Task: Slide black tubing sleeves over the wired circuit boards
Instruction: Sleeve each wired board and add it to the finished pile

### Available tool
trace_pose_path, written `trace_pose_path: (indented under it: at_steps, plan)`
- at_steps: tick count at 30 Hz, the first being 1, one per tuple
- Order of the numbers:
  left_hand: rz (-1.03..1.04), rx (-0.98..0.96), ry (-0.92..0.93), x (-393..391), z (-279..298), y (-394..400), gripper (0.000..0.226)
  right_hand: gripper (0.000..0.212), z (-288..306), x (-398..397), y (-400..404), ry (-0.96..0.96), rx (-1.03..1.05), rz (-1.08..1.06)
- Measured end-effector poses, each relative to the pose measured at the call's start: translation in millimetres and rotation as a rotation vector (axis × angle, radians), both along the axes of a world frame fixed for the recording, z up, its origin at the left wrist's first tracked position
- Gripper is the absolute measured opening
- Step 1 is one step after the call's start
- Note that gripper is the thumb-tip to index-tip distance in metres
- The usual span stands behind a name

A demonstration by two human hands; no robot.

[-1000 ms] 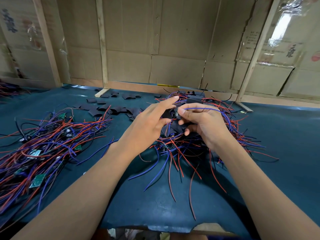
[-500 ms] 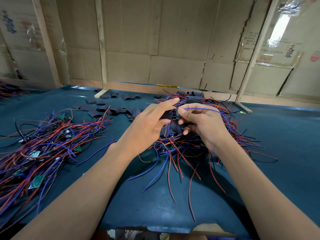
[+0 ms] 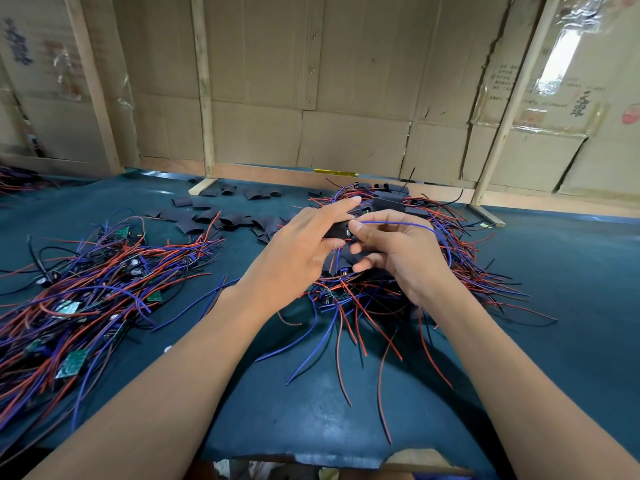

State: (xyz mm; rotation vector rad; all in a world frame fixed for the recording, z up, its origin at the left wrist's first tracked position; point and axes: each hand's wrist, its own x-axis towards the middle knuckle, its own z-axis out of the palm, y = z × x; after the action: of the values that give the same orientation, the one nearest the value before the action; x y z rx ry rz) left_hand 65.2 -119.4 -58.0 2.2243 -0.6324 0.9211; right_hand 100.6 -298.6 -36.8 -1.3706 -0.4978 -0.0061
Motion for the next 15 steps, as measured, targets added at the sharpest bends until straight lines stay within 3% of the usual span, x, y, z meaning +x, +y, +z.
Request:
trace_pose_path:
  at_steps: [15]
  plan:
    - [0.053,0.004,-0.041,0.9,-0.1,-1.5,0.068,0.010,-3.3,-3.2,4.6,-0.001,-0.002,-0.014]
